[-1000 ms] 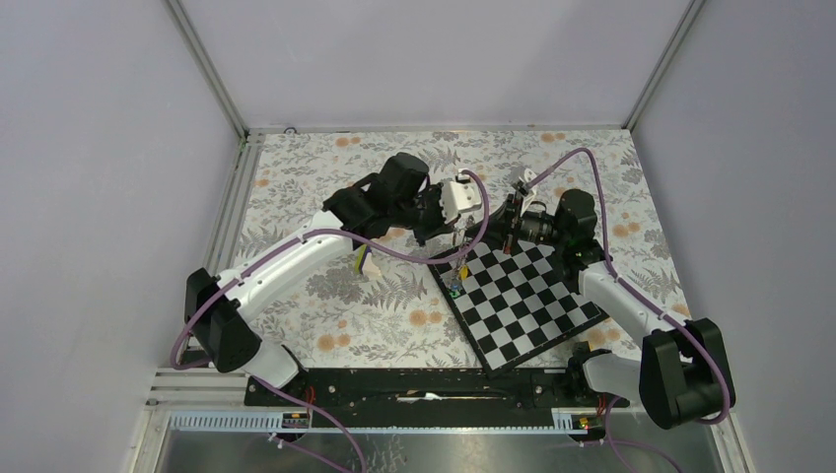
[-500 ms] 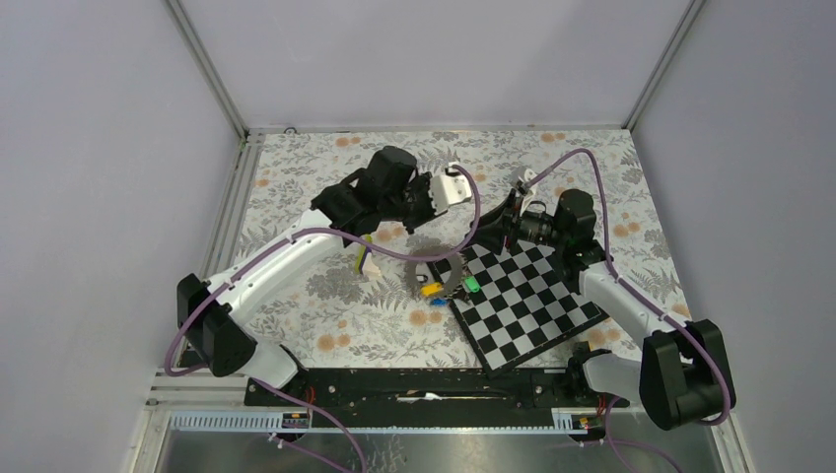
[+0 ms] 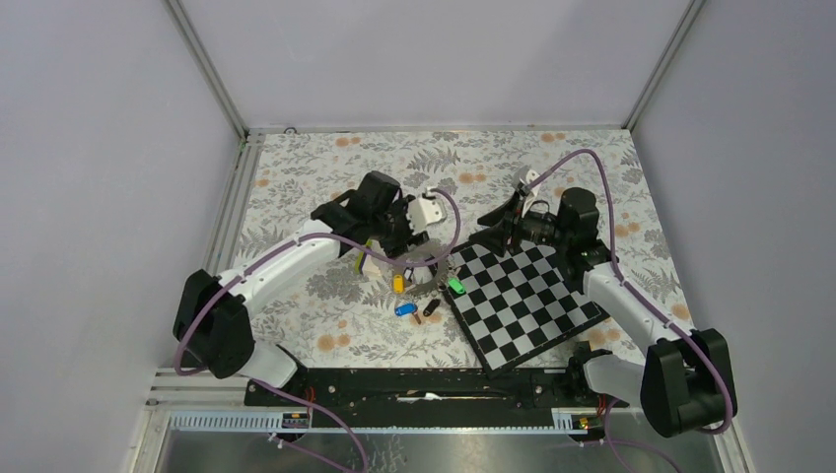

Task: Put the keys on the keyring

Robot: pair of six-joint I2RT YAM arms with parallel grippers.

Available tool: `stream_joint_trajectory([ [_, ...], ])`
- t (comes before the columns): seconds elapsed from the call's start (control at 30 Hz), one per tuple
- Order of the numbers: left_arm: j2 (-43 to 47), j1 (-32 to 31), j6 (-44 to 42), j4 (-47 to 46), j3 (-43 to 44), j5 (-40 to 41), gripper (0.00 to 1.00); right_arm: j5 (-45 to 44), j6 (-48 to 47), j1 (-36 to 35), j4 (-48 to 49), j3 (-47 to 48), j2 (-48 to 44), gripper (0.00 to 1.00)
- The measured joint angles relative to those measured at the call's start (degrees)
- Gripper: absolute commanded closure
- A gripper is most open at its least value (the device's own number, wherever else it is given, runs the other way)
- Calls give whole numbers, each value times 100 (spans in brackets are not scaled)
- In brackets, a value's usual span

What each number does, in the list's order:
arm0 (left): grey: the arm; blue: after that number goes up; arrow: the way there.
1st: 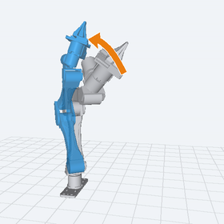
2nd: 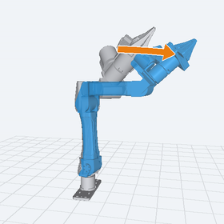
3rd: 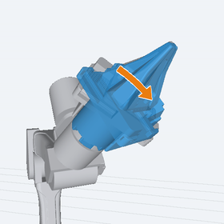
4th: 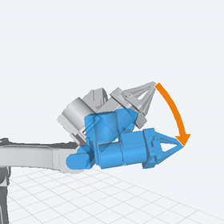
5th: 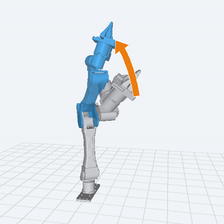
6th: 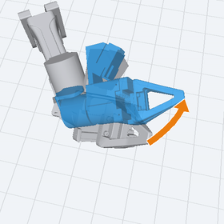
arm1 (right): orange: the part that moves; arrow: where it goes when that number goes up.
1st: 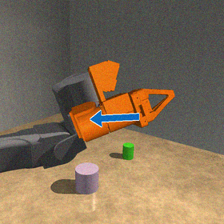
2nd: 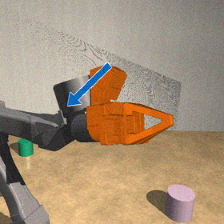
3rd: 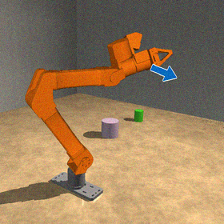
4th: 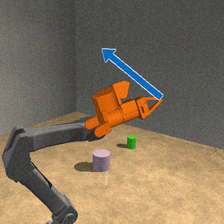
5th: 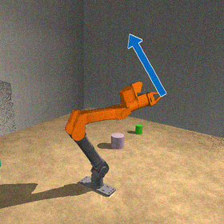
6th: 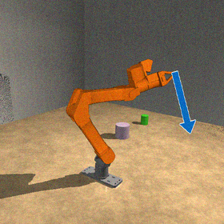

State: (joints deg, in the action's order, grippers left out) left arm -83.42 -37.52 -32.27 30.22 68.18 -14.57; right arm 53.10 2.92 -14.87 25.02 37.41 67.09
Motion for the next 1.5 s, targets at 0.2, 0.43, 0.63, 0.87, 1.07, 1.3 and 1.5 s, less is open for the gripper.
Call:
stream_joint_trajectory([
  [0.2, -645, 33, -136, -188, -63, 24, 19, -66, -542, 59, -649, 157, -203, 38],
  [0.43, -1867, 90, -400, -435, 387, 92, 12, -70, -1054, 245, -1419, 308, -544, 36],
  [0.63, -2494, 90, -662, -424, 649, 155, 10, -55, -1257, 407, -1784, 323, -647, 36],
  [0.87, -2798, 87, -896, -474, 723, 398, 35, 17, -1279, 546, -1849, 323, -651, 34],
  [1.07, -2852, 87, -833, -632, 732, 538, 70, 50, -1276, 599, -1829, 323, -686, 34],
  [1.3, -2557, 315, -459, -743, 734, 629, 89, 52, -1276, 605, -1786, 315, -737, 33],
  [1.5, -1512, 730, 33, -992, 732, 667, 95, 55, -1276, 614, -1714, 282, -750, 32],
])
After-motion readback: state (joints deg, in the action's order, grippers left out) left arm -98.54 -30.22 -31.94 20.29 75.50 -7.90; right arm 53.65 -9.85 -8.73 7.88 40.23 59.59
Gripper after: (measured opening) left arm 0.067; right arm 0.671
